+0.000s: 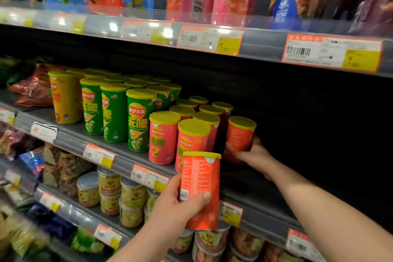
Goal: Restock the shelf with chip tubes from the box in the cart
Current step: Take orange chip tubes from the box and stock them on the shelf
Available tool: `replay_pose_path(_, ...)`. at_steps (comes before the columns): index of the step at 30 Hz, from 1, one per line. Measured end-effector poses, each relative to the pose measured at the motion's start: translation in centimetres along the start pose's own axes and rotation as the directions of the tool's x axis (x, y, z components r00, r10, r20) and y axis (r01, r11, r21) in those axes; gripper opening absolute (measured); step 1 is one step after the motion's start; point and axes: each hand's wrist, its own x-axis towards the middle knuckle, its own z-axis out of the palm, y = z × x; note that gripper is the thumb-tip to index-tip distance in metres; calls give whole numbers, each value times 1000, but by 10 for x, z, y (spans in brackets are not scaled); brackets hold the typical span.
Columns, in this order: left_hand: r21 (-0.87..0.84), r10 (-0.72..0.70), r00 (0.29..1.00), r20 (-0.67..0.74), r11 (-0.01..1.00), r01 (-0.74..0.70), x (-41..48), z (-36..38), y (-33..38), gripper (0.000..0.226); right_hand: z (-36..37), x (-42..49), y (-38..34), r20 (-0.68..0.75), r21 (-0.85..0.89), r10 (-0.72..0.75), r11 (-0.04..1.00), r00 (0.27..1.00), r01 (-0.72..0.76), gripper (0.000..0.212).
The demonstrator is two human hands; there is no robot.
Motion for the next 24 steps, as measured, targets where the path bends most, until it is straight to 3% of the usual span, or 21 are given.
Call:
replay_pose_path(5,-1,3,999,-53,1000,-3,0,7,1,53,1,10,1,38,-18,12,1000,999,-12,90)
replay_pose_path(14,5,14,997,-76,1000,-14,1,12,4,60,3,17,2,46,9,26,1000,999,-26,83)
replay_pose_path(22,17,33,999,-25,999,-33,1,18,6,57,0,9,1,-46,-16,70,997,997,-70,87)
replay_pose_path(24,8,48,999,-6,999,-48,2,20,8,52,-7,3,0,-57,-21,59,998,997,-61,79)
